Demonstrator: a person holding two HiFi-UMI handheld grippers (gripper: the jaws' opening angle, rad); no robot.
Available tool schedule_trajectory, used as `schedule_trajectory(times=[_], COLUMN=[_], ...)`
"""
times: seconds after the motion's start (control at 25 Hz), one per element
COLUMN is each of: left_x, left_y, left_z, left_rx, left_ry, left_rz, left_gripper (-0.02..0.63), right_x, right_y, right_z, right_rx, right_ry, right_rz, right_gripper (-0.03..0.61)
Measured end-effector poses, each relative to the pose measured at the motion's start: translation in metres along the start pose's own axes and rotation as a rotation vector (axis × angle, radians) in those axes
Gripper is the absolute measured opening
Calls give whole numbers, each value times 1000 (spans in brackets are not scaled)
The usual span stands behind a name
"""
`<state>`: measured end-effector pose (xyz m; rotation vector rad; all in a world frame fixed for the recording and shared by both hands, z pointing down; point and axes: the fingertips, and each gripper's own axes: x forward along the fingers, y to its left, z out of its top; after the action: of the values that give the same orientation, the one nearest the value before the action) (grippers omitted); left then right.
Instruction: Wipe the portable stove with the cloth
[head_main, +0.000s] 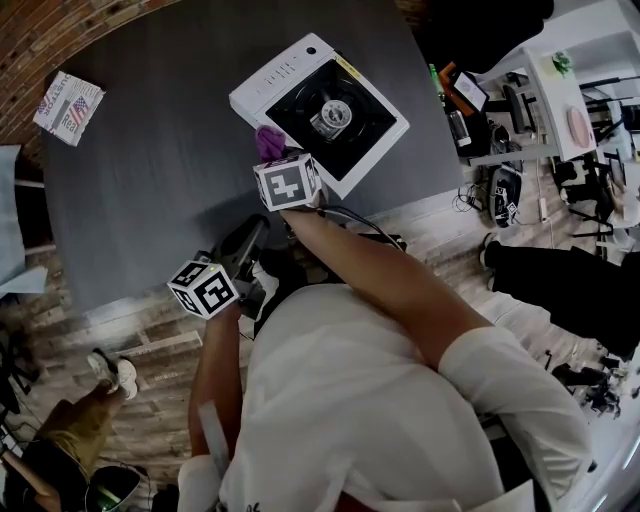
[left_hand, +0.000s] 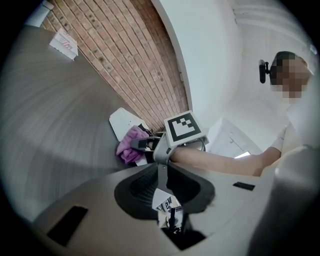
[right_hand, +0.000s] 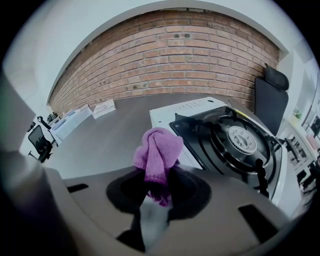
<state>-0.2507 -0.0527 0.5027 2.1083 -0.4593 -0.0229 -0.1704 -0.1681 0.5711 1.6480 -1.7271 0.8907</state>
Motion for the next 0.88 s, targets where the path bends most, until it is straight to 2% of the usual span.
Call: schedule_trajectory(times=[0.64,0.88], left_x=[19,25], left_y=[-18,-24], left_z=[-19,-24], left_rx=[20,26], left_ry=[61,75], left_rz=[-37,-49], left_gripper=[66,66], right_x=[-33,-43], right_y=[-19,-27], right_z=[-43,-50], right_rx=[-18,-7], right_ry=[44,30], right_rz=[9,16], right_gripper=[101,101])
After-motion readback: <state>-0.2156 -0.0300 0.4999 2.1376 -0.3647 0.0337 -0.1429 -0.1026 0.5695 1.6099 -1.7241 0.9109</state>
